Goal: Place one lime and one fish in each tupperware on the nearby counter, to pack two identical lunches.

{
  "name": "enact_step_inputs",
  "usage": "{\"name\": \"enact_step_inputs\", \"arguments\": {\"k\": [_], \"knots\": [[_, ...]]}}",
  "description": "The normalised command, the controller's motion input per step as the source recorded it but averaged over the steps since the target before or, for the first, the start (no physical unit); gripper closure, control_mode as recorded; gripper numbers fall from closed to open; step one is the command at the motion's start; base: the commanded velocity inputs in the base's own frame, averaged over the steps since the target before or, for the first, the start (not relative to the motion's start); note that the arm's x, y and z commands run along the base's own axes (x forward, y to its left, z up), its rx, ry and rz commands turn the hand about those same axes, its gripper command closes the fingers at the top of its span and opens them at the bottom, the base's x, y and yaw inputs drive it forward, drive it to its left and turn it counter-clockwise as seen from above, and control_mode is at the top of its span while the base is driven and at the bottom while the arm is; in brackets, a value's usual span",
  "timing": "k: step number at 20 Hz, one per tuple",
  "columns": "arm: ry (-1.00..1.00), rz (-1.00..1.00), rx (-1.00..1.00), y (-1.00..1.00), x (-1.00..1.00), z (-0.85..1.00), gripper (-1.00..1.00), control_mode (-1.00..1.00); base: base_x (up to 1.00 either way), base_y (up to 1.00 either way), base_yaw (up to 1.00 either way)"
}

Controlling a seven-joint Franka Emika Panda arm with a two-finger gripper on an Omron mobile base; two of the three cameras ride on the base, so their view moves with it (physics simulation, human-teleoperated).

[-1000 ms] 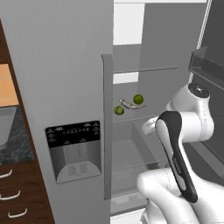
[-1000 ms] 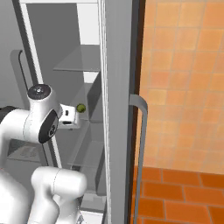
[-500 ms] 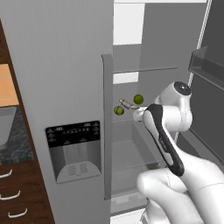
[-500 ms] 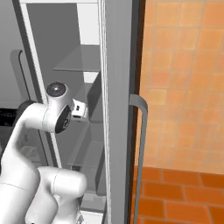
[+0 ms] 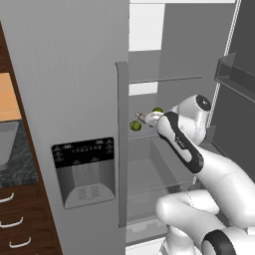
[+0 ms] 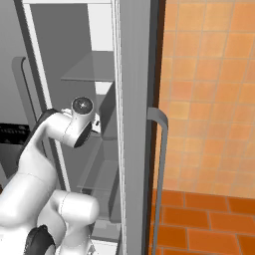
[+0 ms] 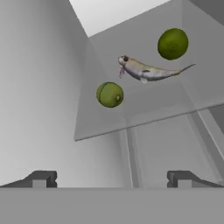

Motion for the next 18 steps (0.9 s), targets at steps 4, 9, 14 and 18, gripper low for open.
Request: {"name": "enact_step_inputs", "arguments": {"k": [4,9,14,18], "knots": [[0.0,-0.07,0.09,0.29,0.76,-0.12,-1.0,-1.0,0.0,0.0,0.0],[0.16,-0.1,0.0,0.28,0.79,-0.06,-1.0,-1.0,0.0,0.0,0.0],[0.25,-0.1,0.0,-0.01,0.62,-0.17,-1.0,-1.0,0.0,0.0,0.0],[0.26,-0.04,0.05,0.0,0.61,-0.4,-1.0,-1.0,0.0,0.0,0.0]]}}
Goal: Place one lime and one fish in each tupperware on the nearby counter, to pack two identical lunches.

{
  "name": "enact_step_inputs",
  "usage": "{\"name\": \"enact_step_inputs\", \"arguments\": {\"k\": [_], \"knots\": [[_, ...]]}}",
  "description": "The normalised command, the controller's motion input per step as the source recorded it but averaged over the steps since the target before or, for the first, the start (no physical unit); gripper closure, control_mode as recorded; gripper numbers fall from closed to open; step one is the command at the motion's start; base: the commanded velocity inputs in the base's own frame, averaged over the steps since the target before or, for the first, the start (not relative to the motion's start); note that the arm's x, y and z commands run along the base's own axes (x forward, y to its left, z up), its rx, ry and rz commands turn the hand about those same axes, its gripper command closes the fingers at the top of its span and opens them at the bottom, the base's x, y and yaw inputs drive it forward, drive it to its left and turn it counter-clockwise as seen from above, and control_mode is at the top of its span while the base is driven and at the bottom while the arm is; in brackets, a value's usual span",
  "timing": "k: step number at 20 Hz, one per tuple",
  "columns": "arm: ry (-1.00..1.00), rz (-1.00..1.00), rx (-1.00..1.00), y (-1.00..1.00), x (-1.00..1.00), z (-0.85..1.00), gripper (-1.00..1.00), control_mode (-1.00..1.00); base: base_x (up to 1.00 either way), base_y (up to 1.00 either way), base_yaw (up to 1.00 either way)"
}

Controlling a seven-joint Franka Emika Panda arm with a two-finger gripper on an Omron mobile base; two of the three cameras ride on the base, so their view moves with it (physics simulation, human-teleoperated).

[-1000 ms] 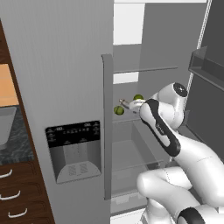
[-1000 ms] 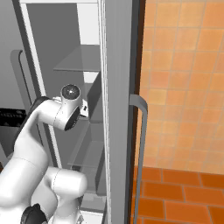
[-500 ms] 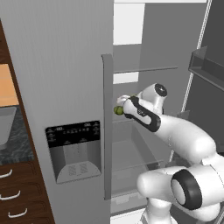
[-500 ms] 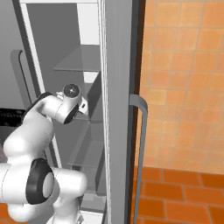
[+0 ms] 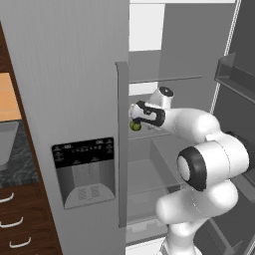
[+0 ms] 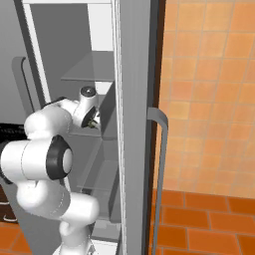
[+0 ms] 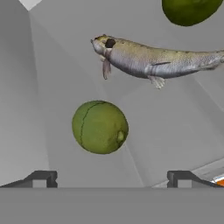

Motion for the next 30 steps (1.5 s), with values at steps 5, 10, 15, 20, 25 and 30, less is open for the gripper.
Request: {"name": "enact_step_inputs", "arguments": {"k": [5,10,15,20,25,30], "knots": [[0.14,0.0,0.1,0.0,0.56,-0.34,-1.0,-1.0,0.0,0.0,0.0],[0.04,0.0,0.06,0.05,0.55,-0.31,-1.0,-1.0,0.0,0.0,0.0],[0.04,0.0,0.01,0.24,0.19,-0.49,-1.0,-1.0,0.0,0.0,0.0],[0.01,0.0,0.0,0.08,-0.03,-0.25,-1.0,-1.0,0.0,0.0,0.0],[0.0,0.0,0.0,0.0,-0.31,-0.18,-1.0,-1.0,0.0,0.0,0.0],[0.0,0.0,0.0,0.11,-0.24,-0.06,-1.0,-1.0,0.0,0.0,0.0]]}}
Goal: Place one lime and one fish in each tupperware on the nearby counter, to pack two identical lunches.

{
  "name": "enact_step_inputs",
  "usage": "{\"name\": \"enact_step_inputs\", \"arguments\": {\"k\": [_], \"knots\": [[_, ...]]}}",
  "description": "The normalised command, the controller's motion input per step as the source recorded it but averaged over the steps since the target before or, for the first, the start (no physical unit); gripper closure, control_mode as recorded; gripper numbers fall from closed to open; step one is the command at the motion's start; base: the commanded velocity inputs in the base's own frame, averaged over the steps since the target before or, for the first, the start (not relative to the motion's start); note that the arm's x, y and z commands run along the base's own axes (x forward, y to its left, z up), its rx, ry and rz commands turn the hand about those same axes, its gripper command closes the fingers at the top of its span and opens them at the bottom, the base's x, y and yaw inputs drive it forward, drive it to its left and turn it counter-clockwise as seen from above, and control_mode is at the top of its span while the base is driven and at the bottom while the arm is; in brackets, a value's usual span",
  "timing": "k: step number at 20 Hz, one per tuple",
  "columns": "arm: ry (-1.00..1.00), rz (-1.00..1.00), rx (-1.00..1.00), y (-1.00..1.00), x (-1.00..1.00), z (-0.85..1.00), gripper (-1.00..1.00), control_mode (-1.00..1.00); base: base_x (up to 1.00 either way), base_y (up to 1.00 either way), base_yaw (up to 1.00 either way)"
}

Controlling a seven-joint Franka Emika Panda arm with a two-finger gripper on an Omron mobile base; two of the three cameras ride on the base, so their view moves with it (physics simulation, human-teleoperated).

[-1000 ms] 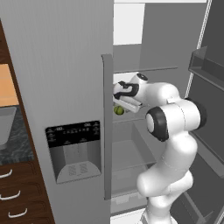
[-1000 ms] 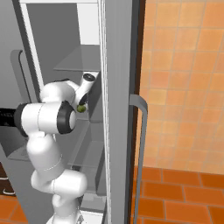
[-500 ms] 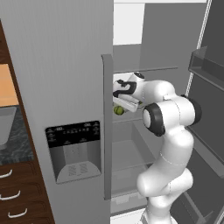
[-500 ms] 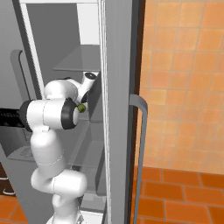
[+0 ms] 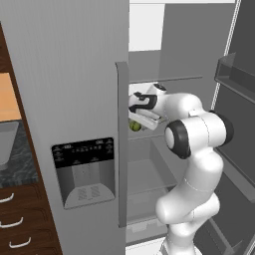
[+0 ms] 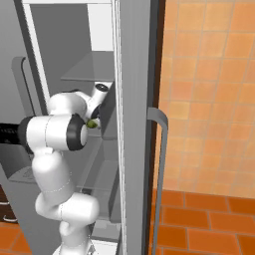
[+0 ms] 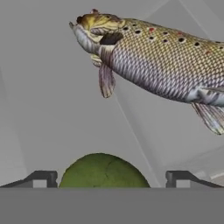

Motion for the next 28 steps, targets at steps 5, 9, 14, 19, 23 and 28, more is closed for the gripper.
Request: {"name": "enact_step_inputs", "arguments": {"k": [5,9,14,19,23,28], "knots": [[0.0,0.0,0.0,0.2,-0.04,0.0,-1.0,-1.0,0.0,0.0,0.0],[0.0,0.0,0.0,0.09,0.0,-0.04,-1.0,-1.0,0.0,0.0,0.0],[0.0,0.0,0.0,0.02,-0.13,-0.11,1.0,-1.0,0.0,0.0,0.0],[0.0,0.0,0.0,-0.02,-0.66,0.0,1.0,-1.0,0.0,0.0,0.0],[-0.01,-0.04,0.0,-0.16,-0.76,0.0,1.0,-1.0,0.0,0.0,0.0],[-0.01,-0.08,0.0,-0.18,-0.91,0.15,1.0,-1.0,0.0,0.0,0.0]]}}
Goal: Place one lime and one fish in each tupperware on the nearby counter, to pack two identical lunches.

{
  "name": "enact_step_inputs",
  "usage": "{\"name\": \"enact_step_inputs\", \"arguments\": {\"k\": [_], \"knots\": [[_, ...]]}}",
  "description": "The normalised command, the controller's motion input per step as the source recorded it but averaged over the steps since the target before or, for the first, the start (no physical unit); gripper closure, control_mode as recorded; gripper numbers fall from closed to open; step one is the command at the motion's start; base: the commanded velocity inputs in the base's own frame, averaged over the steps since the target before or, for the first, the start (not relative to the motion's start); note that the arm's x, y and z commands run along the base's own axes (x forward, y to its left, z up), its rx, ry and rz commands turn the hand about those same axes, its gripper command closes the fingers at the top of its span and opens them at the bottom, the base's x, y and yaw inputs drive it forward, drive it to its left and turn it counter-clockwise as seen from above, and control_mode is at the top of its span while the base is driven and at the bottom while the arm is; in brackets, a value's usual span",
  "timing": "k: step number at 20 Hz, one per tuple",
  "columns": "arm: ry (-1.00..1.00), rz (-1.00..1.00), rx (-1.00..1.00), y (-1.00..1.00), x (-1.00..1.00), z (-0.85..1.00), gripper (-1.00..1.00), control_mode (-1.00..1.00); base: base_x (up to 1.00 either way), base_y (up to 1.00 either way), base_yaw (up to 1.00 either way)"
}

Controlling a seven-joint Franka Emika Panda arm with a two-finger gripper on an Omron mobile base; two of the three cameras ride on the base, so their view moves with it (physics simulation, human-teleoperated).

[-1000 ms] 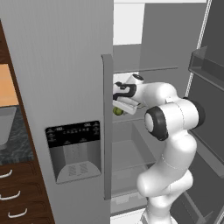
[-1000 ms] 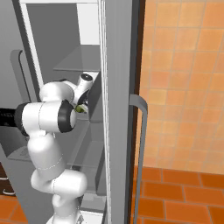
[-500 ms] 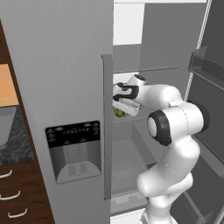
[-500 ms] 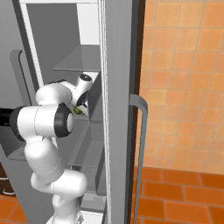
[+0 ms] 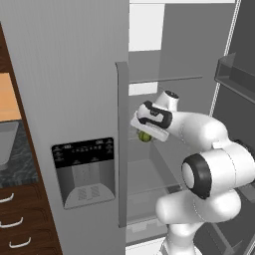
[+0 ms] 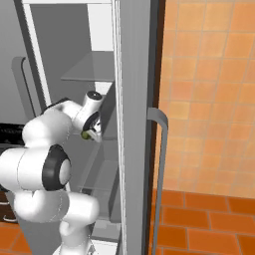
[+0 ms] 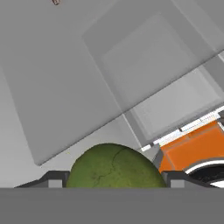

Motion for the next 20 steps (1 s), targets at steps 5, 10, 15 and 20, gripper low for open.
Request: {"name": "enact_step_inputs", "arguments": {"k": [5,10,15,20], "knots": [[0.0,-0.1,-0.01,-0.21,-1.0,0.29,1.0,-1.0,0.0,0.0,0.0],[0.0,-0.02,-0.08,-0.49,-0.95,0.07,1.0,-1.0,0.0,0.0,0.0],[-0.05,0.08,-0.37,-0.02,-0.69,0.19,1.0,-1.0,0.0,0.0,0.0],[0.0,0.22,-0.35,-0.08,-0.61,0.22,1.0,-1.0,0.0,0.0,0.0]]}}
